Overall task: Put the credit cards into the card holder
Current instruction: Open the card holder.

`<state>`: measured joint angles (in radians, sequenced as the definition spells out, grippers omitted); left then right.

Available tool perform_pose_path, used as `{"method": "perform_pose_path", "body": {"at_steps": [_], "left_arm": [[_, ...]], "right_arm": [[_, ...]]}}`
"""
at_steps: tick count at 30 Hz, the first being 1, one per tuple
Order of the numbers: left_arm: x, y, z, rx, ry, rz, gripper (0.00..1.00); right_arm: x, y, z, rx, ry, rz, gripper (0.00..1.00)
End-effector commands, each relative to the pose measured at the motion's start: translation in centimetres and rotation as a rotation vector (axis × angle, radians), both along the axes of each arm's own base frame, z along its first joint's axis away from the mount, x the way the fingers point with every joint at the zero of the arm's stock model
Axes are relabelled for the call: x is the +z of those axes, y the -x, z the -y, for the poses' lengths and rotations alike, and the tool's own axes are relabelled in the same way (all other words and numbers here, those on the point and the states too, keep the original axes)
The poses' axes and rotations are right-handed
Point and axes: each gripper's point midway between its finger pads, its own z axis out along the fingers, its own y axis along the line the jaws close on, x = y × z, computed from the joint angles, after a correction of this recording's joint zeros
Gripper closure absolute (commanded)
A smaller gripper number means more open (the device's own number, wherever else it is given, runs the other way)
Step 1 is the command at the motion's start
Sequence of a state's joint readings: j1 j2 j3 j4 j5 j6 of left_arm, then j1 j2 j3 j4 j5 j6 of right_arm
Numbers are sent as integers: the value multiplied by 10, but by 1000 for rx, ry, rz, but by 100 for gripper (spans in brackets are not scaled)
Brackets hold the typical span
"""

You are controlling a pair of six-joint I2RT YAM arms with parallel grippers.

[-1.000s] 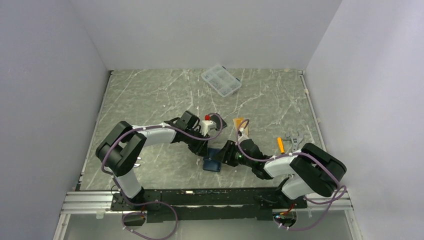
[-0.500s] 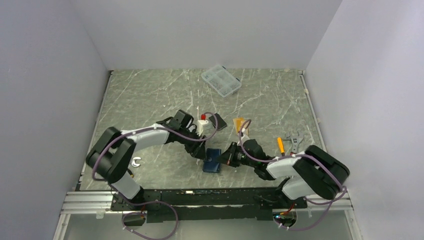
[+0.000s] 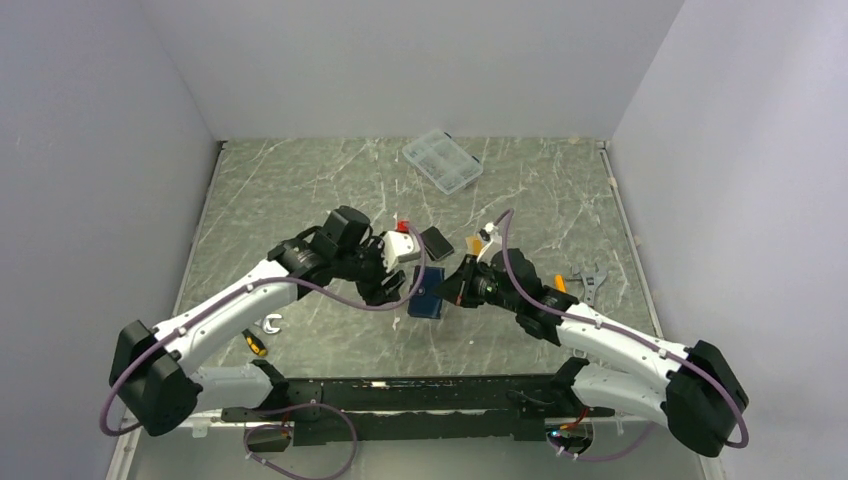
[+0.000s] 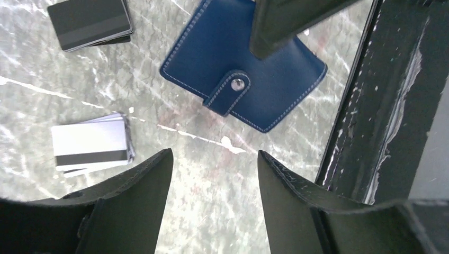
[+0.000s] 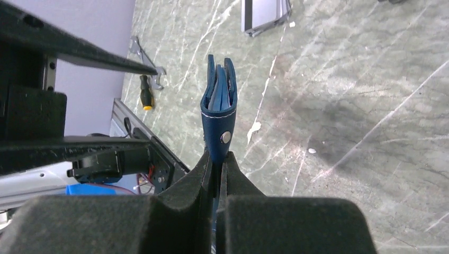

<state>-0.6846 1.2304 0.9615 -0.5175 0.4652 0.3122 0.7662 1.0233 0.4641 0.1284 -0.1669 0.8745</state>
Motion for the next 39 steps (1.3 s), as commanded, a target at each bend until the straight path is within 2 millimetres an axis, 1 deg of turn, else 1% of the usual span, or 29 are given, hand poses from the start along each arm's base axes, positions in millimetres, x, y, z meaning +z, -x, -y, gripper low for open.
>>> {"method": "perform_pose_path", "body": {"at_steps": [1,2,3,5,7,9,12,15,18,21,25,28,31,32,36,39], "left_arm": [[36,2,-20,-9,-107,182,36],[50,3,-23,-8,-112,223,37],[66,7,-24,-22,-88,284,37],[94,14,-23,-61,-8,422,36],[106,24,-17,-98,50,505,35],[105,39,-7,-148,66,514,35],[99,43,9,-144,68,539,36],[87,48,21,-168,65,539,37],[72,51,22,-181,34,525,37],[66,46,18,-155,9,541,37],[63,42,17,-127,5,541,37],[68,33,18,-83,19,573,38],[71,31,21,-70,29,572,39],[70,32,22,-79,26,566,39],[59,39,22,-115,10,536,40],[52,40,20,-122,-9,530,43]], "right_arm": [[24,-4,3,5,58,21,100],[29,-3,1,12,61,25,100],[34,-2,-2,21,61,31,100],[43,1,-7,34,48,44,100],[54,4,-13,44,24,62,100],[61,8,-19,53,12,77,100],[73,14,-29,67,3,99,100],[83,18,-32,57,-6,113,100],[92,22,-32,45,-31,126,100],[99,22,-29,26,-63,141,100],[105,25,-31,35,-97,145,100],[106,29,-39,63,-116,140,100],[106,34,-46,90,-114,138,100],[106,35,-47,93,-116,135,100],[121,36,-50,94,-176,156,100],[131,38,-52,104,-216,166,100]]}}
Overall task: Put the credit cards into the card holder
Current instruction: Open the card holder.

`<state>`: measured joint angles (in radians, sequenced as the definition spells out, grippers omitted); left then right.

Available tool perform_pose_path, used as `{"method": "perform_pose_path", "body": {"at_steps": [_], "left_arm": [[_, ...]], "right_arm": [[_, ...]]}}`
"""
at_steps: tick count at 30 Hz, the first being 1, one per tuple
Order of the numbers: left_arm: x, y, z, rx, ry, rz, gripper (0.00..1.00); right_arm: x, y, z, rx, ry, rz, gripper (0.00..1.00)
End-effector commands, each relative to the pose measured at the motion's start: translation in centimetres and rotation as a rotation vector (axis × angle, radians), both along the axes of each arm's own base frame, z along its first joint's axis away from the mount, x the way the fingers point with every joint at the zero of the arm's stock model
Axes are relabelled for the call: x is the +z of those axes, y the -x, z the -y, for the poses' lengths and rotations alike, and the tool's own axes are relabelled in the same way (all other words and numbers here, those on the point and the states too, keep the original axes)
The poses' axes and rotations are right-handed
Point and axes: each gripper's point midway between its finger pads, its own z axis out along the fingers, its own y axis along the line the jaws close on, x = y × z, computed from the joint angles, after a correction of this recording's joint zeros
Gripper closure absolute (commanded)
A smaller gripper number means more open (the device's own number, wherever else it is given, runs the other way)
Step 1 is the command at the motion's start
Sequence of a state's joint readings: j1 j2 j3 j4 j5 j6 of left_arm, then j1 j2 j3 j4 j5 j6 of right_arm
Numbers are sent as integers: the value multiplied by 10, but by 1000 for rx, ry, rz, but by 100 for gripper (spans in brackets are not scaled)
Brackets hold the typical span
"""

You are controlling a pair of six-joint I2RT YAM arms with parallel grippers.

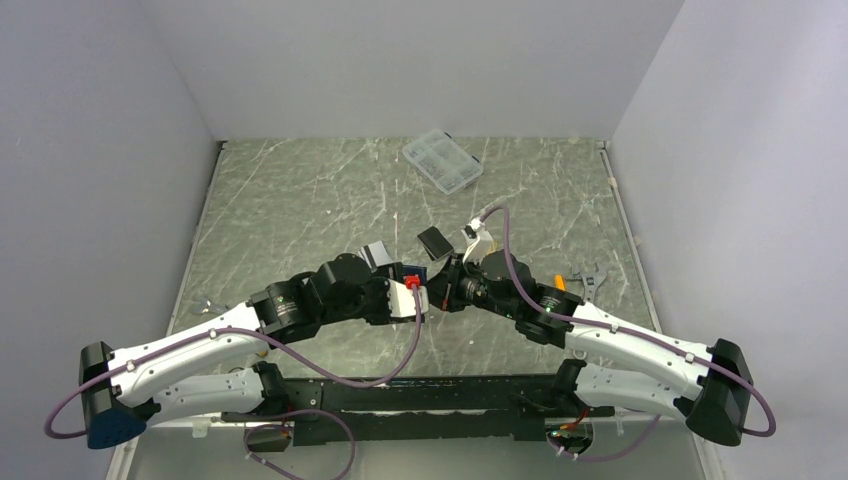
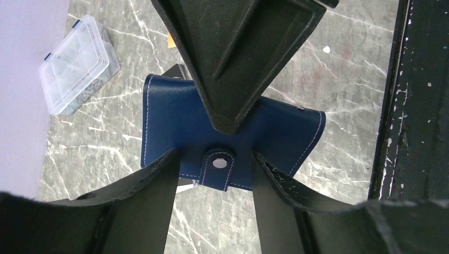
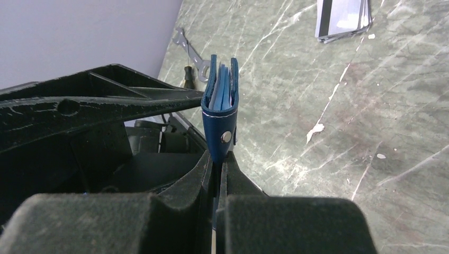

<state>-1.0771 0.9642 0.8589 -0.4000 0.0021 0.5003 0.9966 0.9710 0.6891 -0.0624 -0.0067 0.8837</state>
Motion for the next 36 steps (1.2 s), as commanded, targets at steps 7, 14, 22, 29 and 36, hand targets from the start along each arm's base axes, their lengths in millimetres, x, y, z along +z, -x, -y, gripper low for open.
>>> {"method": "perform_pose_path", "body": {"at_steps": [7,14,22,29,36], "left_arm": [[2,-13,1,66,6,35,59],[17,-33,-5,184,33,88,86],[11,-33,-12,222,32,52,100],[18,-35,-16,228,48,32,100],[22,-44,-40,308,103,-45,100]], "right_arm": [[63,9,-23,70,-213,67,100],[64,12,-25,75,-202,73,100],[68,13,-16,49,-207,81,100],[63,12,-10,33,-177,81,100],[50,11,8,-22,-151,80,100]]}}
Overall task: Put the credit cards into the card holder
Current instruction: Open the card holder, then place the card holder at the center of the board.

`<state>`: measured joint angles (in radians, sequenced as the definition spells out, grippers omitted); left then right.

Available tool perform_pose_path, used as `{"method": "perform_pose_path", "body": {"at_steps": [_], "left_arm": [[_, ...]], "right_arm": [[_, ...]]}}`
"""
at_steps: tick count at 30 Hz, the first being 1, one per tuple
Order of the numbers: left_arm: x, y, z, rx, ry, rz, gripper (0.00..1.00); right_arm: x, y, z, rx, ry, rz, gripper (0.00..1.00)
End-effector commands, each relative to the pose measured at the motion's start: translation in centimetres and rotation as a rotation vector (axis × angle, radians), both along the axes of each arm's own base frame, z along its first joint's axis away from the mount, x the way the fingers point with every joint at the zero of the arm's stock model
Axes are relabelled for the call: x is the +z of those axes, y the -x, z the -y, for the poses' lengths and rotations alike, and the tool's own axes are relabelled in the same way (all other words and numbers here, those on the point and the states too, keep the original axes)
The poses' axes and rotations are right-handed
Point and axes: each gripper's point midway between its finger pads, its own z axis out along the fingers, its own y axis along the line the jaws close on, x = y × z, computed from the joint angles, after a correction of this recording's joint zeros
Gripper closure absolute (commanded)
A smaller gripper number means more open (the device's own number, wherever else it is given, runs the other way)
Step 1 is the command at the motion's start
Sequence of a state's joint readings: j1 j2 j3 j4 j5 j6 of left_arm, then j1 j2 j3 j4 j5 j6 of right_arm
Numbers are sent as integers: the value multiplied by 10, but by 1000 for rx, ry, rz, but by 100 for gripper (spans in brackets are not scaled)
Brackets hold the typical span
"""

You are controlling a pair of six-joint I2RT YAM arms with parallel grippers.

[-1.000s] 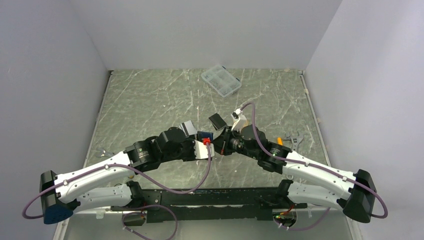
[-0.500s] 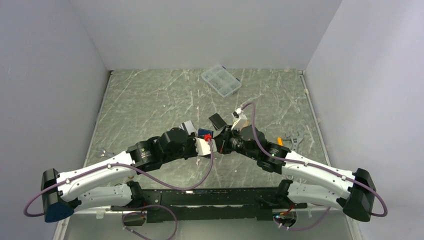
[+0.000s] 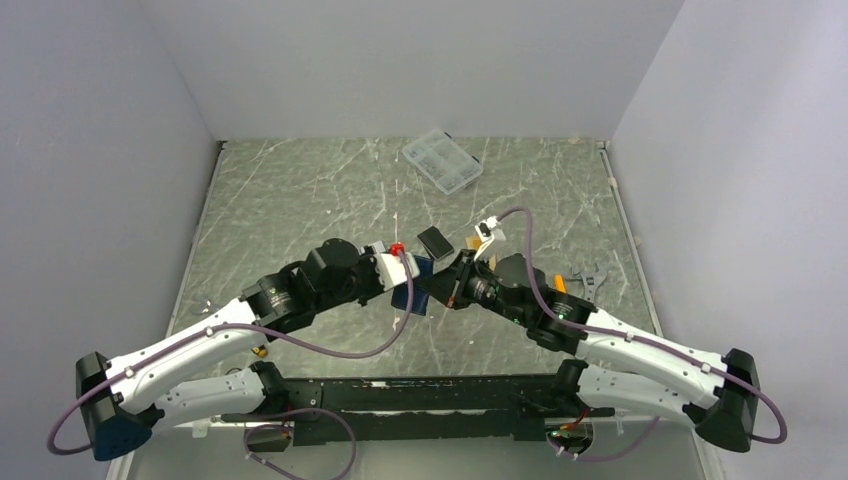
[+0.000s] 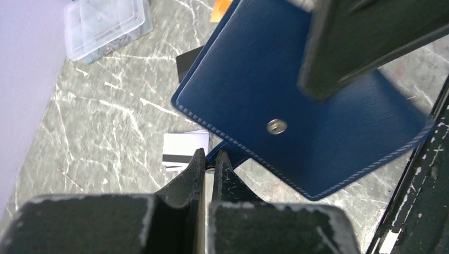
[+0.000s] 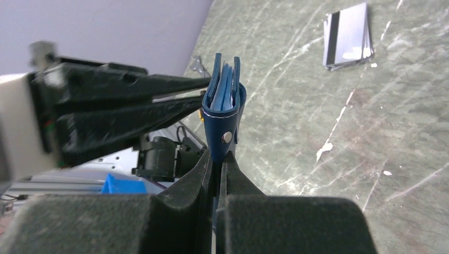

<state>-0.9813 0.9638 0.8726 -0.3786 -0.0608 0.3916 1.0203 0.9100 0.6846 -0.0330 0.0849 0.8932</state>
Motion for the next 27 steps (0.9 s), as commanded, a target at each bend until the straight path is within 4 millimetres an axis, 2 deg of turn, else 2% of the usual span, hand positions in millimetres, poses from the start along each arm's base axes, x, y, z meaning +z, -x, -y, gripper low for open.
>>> {"method": "perform_pose_path", "body": {"at_steps": [1,3,6,9,12,13,14,16,18,19,25,27], "left_arm": [[14,-10,-21,99,42,-16,100],[17,1,-17,51,59,-39,100],[20,13,-7,-18,67,-59,94],[18,10,-6,-24,49,-30,95],[11,1,-17,37,24,-1,96],[9,-1,-21,53,23,-8,92],[6,-1,-24,65,23,-22,84],[-3,2,-29,63,5,-56,62],[-13,4,-34,68,-32,-85,44],[-17,3,-37,77,-55,-97,40],[-35,-20,-61,197,-134,-253,37],[-42,-21,-63,208,-151,-287,37]], "right_arm": [[24,16,2,43,-77,19,100],[26,15,2,43,-77,22,100],[31,13,-2,44,-74,28,100],[32,12,-4,48,-75,29,100],[32,13,0,42,-76,30,100],[32,14,2,42,-76,33,100],[32,16,5,43,-75,36,100],[25,17,12,34,-51,34,100],[14,17,17,22,-16,16,100],[6,16,19,19,1,4,100],[-54,18,24,23,54,-98,100],[-70,19,24,35,53,-120,100]]}}
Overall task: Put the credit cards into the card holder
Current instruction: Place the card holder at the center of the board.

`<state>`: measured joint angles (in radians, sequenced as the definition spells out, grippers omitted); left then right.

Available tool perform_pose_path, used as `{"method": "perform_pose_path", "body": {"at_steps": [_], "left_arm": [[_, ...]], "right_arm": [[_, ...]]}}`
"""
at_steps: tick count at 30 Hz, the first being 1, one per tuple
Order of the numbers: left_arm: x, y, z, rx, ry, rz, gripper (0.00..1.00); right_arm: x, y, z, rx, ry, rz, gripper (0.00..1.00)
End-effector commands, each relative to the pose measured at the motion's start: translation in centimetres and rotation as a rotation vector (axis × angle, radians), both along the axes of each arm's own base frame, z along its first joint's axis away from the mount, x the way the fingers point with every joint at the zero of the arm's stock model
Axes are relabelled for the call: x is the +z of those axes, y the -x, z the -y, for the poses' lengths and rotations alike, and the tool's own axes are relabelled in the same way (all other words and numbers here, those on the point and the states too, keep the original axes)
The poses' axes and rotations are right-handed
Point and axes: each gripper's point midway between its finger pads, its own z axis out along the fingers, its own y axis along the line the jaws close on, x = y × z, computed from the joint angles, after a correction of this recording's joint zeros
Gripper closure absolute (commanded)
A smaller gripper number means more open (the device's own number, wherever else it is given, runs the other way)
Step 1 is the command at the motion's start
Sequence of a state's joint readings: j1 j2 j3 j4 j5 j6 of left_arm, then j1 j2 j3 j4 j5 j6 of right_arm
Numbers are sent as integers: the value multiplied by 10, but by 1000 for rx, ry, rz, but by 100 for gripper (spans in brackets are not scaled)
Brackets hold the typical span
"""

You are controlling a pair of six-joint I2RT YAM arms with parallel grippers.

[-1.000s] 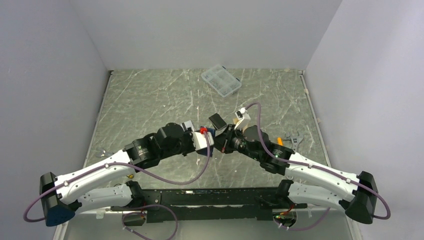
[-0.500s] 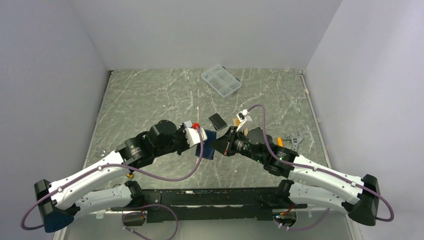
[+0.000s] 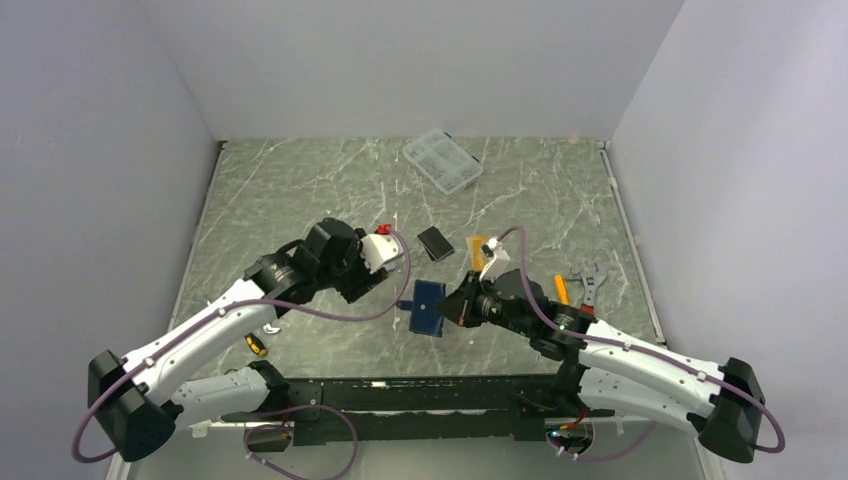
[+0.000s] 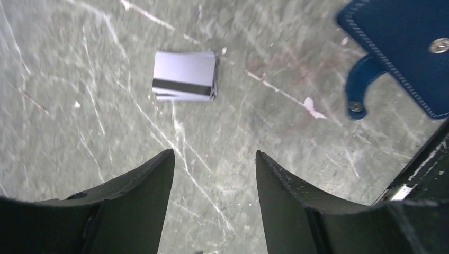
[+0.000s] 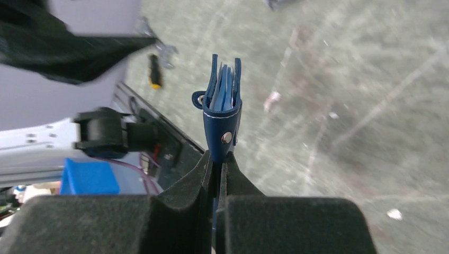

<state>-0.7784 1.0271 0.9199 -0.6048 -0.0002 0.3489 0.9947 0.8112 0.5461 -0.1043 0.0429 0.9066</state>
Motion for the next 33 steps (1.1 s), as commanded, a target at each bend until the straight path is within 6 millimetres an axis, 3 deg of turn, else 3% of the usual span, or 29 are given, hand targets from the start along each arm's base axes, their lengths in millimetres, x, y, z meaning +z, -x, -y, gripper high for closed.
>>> {"method": "perform_pose_path", "body": {"at_steps": [1,5,10,13,14,17,19,22,27,30,33], "left_arm": [[-3,1,-6,27,-3,-92,37],[-7,7,0,10,28,-134,36],[-11,-6,-5,74,37,-222,33],[-26,-12,-12,108,-3,-276,31],[-32,-15,-16,118,-18,-284,31],[-47,-26,-22,146,-25,-303,31],[-54,-32,-23,158,-19,-328,31],[-60,-45,-26,194,-1,-330,31],[-62,-71,-36,267,65,-333,32],[-54,-85,-43,309,148,-364,34],[-49,-100,-54,359,186,-367,34]], "right_arm": [[-23,3,-5,37,-35,-49,100],[-54,4,-11,79,-2,-101,100],[-89,4,-16,131,14,-171,100],[-113,3,-8,124,71,-210,100],[-120,3,-4,118,92,-219,94],[-133,1,10,97,160,-231,58],[-133,-4,20,73,225,-218,37],[-121,-18,31,37,313,-168,26],[-73,-54,24,8,380,-29,28],[-52,-81,-1,34,385,39,29],[-52,-107,-33,84,401,49,30]]}}
